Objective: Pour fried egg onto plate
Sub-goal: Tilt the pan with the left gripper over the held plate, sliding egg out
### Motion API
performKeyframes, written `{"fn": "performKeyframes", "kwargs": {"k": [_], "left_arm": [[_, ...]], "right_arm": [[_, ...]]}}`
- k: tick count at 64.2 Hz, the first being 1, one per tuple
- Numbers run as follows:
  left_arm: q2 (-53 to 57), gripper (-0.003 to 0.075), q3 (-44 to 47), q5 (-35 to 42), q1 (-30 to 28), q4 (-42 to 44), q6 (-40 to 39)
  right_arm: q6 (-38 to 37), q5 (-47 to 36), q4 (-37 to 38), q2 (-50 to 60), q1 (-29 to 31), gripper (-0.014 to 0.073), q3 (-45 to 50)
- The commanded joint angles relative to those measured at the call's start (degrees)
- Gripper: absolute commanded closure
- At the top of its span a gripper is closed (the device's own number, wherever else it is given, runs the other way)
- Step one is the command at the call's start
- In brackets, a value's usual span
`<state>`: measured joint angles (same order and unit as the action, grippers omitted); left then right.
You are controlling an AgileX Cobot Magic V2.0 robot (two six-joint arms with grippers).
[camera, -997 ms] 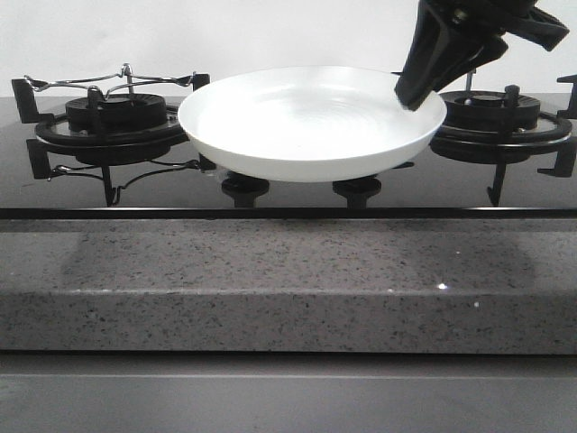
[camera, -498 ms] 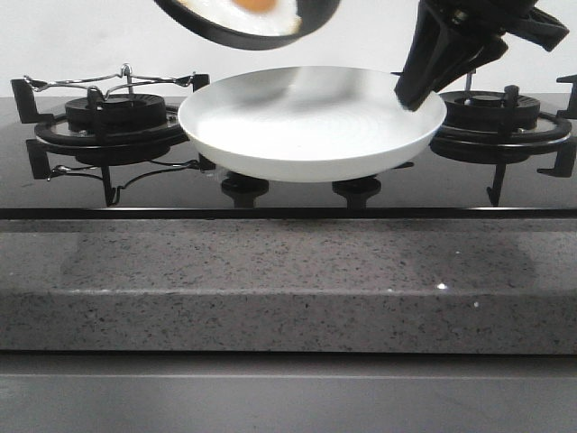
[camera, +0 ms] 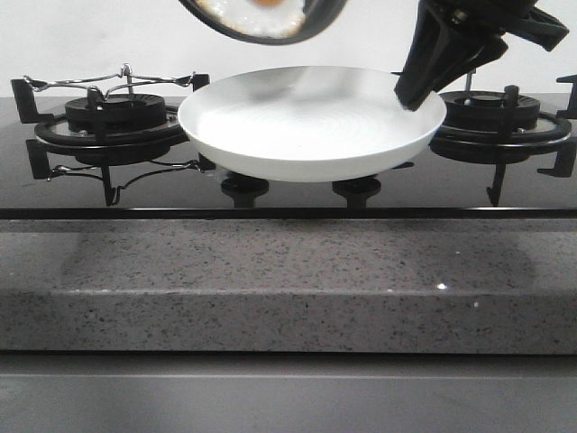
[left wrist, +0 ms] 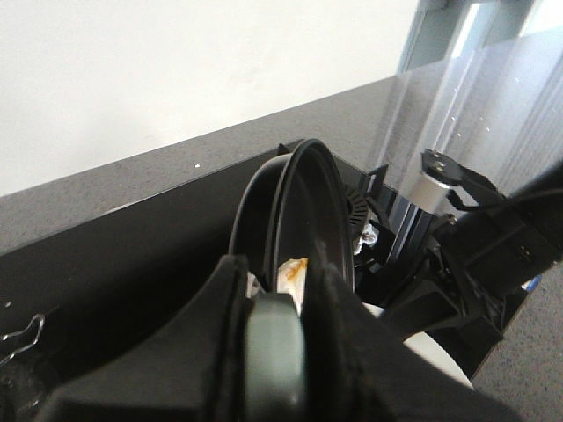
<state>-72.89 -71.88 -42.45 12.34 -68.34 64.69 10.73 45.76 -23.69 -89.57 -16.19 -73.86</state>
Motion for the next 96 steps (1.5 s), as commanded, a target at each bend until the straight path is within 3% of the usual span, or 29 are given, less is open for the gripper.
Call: {"fn": "performKeyframes", "kwargs": {"k": [1,16,63,77,96], "left_arm": [[2.2,0.0741,-2.0,4.0,1.6,-3.0,1.2],[2.2,0.0741,-2.0,5.2,3.3,-0.8,1.5],[2.2,0.0741,-2.0,4.5,3.4,-5.6,16.1],[2.2,0.0741,-2.0,5.2,6.9,-5.7,22.2],[2.2,0.0741,-2.0,8.2,8.3,-5.1,24.1]], "right_arm": [[0.4,-1.9,-1.8,2.7,0.1,0.0661,-1.4],[0.4,-1.9,-1.8,2.7,0.1,0.0661,-1.4],[0.4,-1.9,-1.8,2.7,0.1,0.0661,-1.4],[0.4,-1.9,-1.8,2.7,0.1,0.0661,-1.4],[0.4,-1.9,-1.8,2.7,0.1,0.0661,-1.4]]}}
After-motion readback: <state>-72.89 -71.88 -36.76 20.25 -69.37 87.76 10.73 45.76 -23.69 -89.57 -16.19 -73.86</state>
